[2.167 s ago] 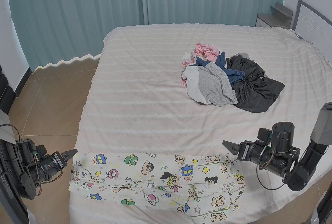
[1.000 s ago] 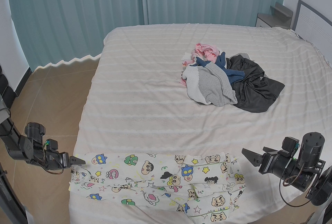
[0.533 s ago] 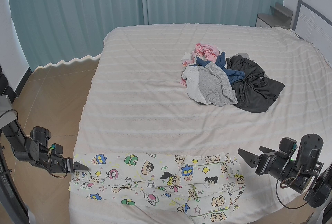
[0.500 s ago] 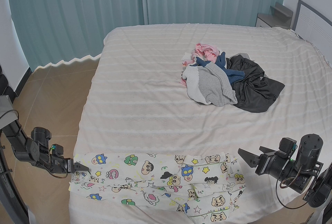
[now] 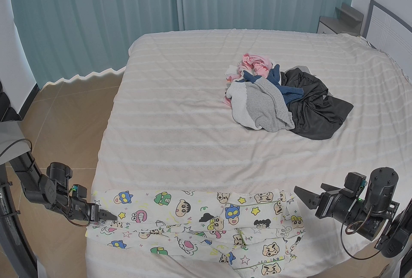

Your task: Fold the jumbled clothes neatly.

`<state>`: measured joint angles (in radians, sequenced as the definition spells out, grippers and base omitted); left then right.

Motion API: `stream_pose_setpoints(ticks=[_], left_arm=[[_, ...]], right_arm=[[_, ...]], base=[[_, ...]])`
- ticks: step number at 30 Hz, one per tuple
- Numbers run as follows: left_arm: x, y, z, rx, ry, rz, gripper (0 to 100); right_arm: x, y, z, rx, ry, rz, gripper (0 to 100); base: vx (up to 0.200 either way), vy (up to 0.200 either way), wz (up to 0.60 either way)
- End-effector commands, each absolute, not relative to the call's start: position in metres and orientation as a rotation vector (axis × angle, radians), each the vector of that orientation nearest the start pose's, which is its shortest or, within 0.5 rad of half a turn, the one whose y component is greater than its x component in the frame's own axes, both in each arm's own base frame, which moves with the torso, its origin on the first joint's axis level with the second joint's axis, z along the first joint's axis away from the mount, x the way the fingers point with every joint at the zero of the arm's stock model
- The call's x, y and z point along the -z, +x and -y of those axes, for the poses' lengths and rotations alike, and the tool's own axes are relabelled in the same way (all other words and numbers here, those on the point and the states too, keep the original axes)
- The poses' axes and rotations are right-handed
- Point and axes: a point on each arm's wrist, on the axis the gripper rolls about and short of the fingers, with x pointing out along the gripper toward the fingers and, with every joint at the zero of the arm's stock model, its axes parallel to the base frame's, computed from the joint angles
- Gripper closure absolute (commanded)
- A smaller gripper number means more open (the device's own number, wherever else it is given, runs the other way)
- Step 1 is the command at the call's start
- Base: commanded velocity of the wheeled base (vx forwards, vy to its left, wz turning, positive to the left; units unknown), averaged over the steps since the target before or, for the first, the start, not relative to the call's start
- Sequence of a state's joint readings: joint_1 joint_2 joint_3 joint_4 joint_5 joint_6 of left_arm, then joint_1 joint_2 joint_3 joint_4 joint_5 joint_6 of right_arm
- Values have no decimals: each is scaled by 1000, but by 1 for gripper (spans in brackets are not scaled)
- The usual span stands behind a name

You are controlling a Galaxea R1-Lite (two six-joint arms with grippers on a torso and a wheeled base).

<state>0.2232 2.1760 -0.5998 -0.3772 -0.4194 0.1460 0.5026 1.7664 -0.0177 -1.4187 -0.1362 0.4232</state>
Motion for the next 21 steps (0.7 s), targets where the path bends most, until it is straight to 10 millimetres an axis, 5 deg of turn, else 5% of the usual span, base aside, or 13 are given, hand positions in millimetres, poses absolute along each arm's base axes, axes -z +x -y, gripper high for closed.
stream_pose_setpoints(ticks=[1, 9, 10, 21], left_arm=[[25, 277, -48, 264, -236, -1134, 0], [27, 276, -45, 239, -209, -1153, 0], [28, 277, -44, 243, -204, -1145, 100], [38, 274, -40, 241, -169, -1080, 100]], right_arm=[[-73, 172, -91, -285, 304, -405, 0], [-73, 172, -91, -285, 304, -405, 0], [-73, 172, -91, -285, 304, -405, 0], [-73, 172, -91, -284, 304, -404, 0]], base=[[0, 0, 0], [0, 0, 0], [0, 0, 0], [0, 0, 0]])
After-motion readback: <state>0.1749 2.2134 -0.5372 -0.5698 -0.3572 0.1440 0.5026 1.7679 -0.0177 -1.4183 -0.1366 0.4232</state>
